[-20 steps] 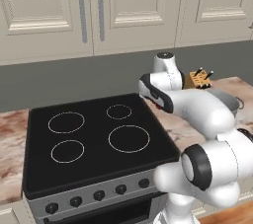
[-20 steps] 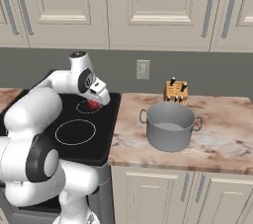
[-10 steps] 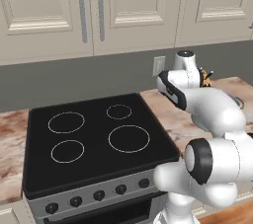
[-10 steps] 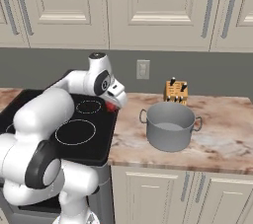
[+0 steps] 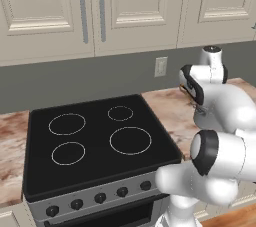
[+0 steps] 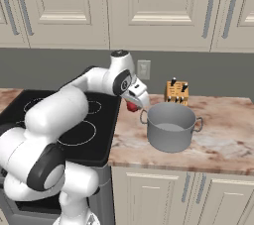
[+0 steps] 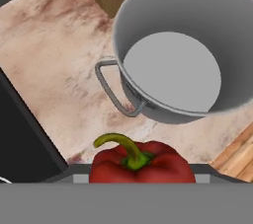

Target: Turn on the sink faucet. Then move the bell pepper from the counter to the sink. Turn off the sink. Move the vegetable from the sink to the pot next to the stove. Finally move the pot to the front left burner.

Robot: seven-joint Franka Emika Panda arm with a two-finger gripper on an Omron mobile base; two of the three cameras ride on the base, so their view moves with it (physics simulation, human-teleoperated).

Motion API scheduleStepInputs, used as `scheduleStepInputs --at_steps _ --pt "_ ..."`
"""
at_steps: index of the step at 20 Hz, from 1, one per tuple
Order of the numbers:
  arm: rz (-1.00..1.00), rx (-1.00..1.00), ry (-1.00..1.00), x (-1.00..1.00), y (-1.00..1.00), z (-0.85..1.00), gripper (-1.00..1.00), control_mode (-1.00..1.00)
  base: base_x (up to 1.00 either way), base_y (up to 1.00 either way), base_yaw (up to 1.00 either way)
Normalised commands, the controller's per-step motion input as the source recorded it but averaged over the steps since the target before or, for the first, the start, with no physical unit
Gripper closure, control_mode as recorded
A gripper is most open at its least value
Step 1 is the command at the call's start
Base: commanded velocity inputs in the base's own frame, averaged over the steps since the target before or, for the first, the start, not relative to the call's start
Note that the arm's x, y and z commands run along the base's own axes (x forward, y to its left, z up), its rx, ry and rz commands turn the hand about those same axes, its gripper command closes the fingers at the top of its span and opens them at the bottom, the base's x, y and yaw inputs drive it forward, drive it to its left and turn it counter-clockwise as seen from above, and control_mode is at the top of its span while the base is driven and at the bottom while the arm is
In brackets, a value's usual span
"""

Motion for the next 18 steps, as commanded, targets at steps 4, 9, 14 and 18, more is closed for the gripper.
scheduleStepInputs --at_steps 4,9,14,18 --pt "-0.03 0.00 0.00 0.01 -0.77 0.11 1.00 -1.00 0.00 0.00 0.00" --pt "0.00 0.00 0.00 0.04 -0.74 -0.03 1.00 -1.00 0.00 0.00 0.00" --pt "0.00 0.00 -0.01 0.13 -0.69 -0.15 1.00 -1.00 0.00 0.00 0.00" --pt "0.00 0.00 -0.01 0.20 -0.50 -0.22 1.00 -1.00 0.00 0.00 0.00"
